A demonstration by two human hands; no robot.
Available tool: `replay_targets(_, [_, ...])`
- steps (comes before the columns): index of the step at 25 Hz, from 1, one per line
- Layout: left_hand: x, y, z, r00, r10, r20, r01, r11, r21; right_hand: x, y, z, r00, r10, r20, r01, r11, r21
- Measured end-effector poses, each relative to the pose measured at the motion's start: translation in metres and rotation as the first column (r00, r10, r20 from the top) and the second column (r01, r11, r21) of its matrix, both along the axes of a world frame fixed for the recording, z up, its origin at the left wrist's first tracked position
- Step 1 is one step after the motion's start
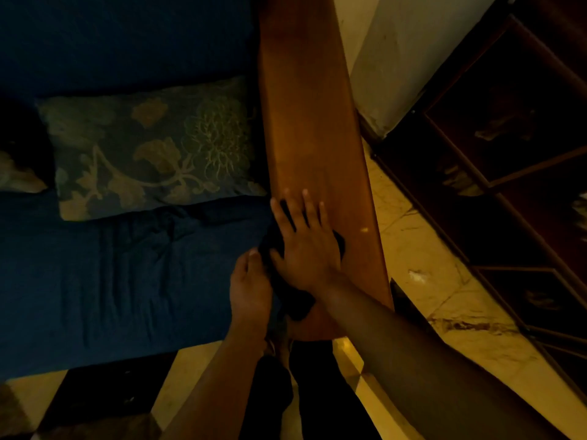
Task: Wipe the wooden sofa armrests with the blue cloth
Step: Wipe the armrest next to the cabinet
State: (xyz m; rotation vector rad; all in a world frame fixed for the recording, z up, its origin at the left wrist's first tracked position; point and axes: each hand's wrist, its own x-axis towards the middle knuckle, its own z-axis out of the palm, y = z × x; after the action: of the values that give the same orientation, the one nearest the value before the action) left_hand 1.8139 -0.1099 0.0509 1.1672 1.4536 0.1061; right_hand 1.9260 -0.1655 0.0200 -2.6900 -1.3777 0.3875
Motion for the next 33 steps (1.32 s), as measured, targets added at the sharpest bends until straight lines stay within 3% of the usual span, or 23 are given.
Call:
replay_targets(4, [0.006, 0.003, 0.010, 0.999, -0.023, 0.044, 0.024, 0.999, -0.039, -0.013, 0.004, 0.007, 0.987, -0.157, -0.042, 0.156, 0.987, -0.038])
replay_targets(8, [0.000, -0.012, 0.017, 0.994, 0.072, -0.080, -0.084, 0.983, -0.165, -0.049, -0.040, 0.011, 0.997, -0.024, -0.078, 0.017, 0.996, -0.085])
replay_targets(10, [0.011, -0.007, 0.018, 0.987, 0.145, -0.073, -0.157, 0.965, -0.209, -0.017, -0.006, 0.007, 0.999, 0.007, -0.047, -0.012, 0.994, -0.111])
replay_targets(12, [0.046, 0.018, 0.020, 0.973, 0.230, 0.008, -0.223, 0.950, -0.220, 0.034, 0.055, 0.000, 0.998, -0.064, -0.028, 0.062, 0.994, -0.085])
replay_targets(15, [0.114, 0.065, 0.029, 0.975, 0.182, 0.131, -0.177, 0.983, -0.050, 0.128, 0.139, -0.006, 0.986, -0.165, -0.028, 0.165, 0.986, 0.001])
replay_targets(18, [0.176, 0.098, 0.032, 0.986, 0.140, 0.096, -0.156, 0.969, 0.192, 0.222, 0.199, -0.011, 0.989, -0.148, -0.015, 0.149, 0.985, 0.092])
replay_targets(21, [0.212, 0.105, 0.030, 0.992, 0.122, 0.044, -0.130, 0.948, 0.290, 0.302, 0.215, -0.013, 0.979, -0.203, 0.027, 0.195, 0.964, 0.183])
replay_targets(23, [0.224, 0.093, 0.028, 0.995, 0.100, 0.022, -0.102, 0.939, 0.329, 0.342, 0.207, -0.014, 0.965, -0.252, -0.066, 0.261, 0.944, 0.202])
replay_targets(27, [0.221, 0.053, 0.037, 0.993, 0.101, -0.059, -0.072, 0.928, 0.365, 0.341, 0.163, -0.006, 0.799, -0.275, -0.535, 0.487, 0.818, 0.306])
replay_targets(30, [0.199, 0.017, 0.038, 0.996, 0.077, -0.051, -0.048, 0.902, 0.430, 0.281, 0.100, -0.003, 0.731, -0.284, -0.621, 0.545, 0.790, 0.280])
replay_targets(33, [0.160, -0.027, 0.037, 0.994, -0.025, -0.103, 0.067, 0.899, 0.432, 0.200, 0.018, 0.004, 0.673, -0.364, -0.643, 0.539, 0.838, 0.090])
